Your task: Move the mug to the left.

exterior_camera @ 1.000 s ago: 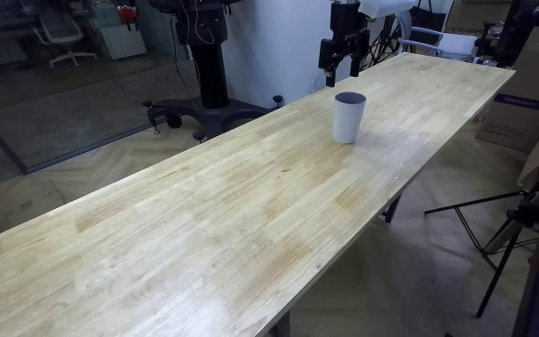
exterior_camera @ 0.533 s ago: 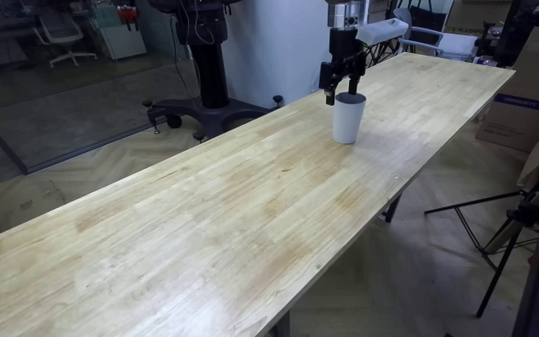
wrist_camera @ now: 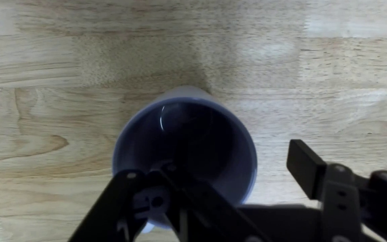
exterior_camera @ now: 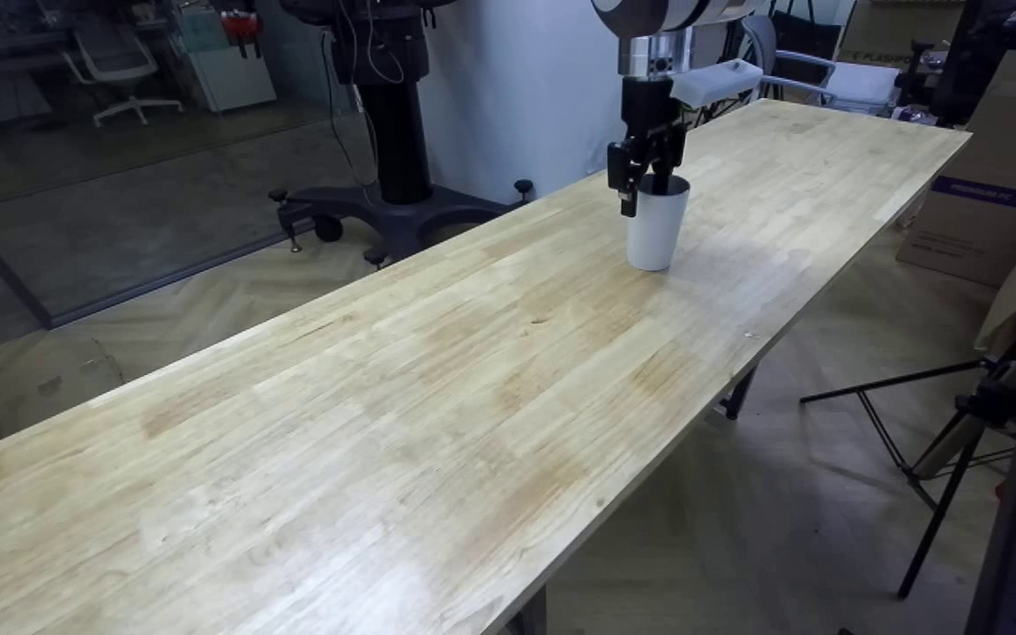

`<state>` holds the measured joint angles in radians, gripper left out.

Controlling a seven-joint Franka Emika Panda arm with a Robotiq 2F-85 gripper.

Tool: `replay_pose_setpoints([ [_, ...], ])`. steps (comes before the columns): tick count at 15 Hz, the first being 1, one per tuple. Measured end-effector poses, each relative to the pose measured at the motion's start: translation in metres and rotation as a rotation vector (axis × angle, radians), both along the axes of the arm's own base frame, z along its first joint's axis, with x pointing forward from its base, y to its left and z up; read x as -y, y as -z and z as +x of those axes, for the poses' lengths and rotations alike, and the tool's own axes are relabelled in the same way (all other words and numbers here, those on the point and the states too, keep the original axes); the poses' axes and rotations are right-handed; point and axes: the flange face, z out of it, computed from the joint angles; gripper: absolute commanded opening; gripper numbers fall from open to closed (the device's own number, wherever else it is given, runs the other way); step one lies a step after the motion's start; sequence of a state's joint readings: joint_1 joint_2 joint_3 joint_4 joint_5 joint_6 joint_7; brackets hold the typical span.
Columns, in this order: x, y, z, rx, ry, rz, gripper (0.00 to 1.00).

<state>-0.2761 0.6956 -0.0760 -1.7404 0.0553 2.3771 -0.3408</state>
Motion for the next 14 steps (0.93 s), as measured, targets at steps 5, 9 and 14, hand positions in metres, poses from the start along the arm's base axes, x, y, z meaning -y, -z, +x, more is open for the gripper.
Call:
replay_pose_setpoints([
  [5, -0.0039, 0.002, 0.0042, 0.002, -0.021, 0.004, 0.11],
  [9, -0.0062, 0.0019, 0.0051, 0.001, -0.03, 0.004, 0.0],
  [14, -0.0067, -0.0014, 0.0069, -0.016, -0.052, -0.009, 0.02],
])
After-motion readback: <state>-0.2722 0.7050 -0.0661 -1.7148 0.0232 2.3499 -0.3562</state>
